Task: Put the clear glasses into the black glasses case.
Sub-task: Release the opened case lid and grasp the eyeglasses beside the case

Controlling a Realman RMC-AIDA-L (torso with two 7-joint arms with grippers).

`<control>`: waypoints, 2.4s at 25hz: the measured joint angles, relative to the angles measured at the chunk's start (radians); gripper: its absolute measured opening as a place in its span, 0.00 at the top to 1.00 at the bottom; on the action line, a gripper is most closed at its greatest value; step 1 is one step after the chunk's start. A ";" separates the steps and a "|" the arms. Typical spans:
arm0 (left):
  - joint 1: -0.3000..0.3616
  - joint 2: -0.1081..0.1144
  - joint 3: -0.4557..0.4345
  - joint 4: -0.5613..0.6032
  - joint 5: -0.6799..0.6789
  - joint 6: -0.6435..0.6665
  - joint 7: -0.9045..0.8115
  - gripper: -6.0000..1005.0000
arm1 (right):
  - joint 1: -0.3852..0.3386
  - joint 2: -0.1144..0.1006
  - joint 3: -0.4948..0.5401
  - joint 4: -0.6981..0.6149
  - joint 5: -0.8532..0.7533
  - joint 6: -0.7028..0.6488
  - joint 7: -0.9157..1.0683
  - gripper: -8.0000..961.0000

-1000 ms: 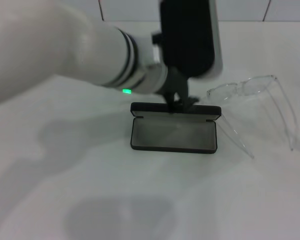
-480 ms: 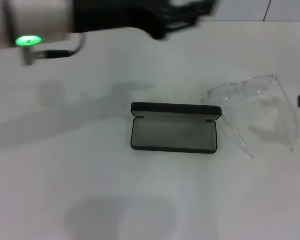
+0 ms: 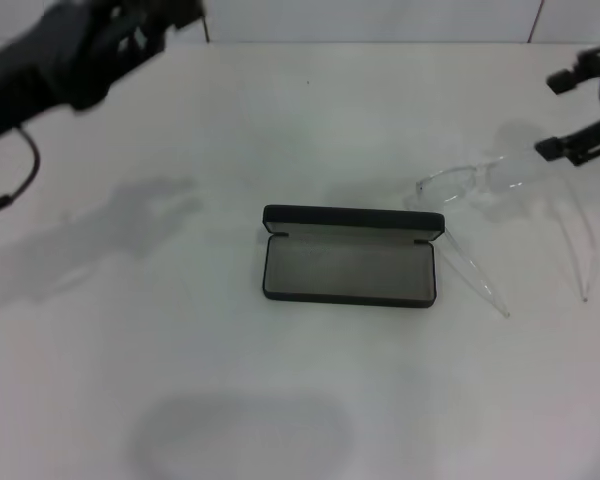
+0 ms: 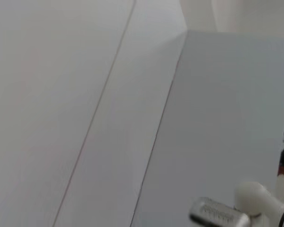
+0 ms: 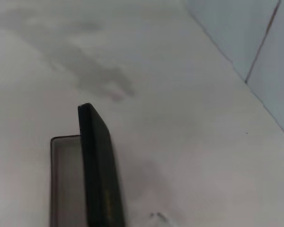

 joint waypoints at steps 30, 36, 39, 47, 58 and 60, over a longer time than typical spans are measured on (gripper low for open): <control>0.038 0.010 -0.045 -0.315 0.018 -0.019 0.301 0.67 | 0.118 0.123 -0.330 0.168 -0.253 0.377 0.009 0.24; 0.036 0.008 -0.045 -0.318 0.018 -0.033 0.304 0.67 | 0.125 0.123 -0.332 0.217 -0.254 0.418 -0.009 0.25; 0.036 0.005 -0.045 -0.319 0.019 -0.045 0.304 0.68 | 0.130 0.123 -0.333 0.237 -0.254 0.426 -0.014 0.26; 0.036 0.004 -0.045 -0.330 0.019 -0.046 0.305 0.68 | 0.139 0.126 -0.333 0.264 -0.247 0.445 -0.037 0.30; 0.047 0.001 -0.063 -0.359 0.018 -0.046 0.312 0.69 | 0.144 0.128 -0.333 0.288 -0.246 0.466 -0.035 0.52; 0.046 0.001 -0.065 -0.371 0.018 -0.046 0.322 0.69 | 0.144 0.128 -0.333 0.289 -0.249 0.466 -0.030 0.55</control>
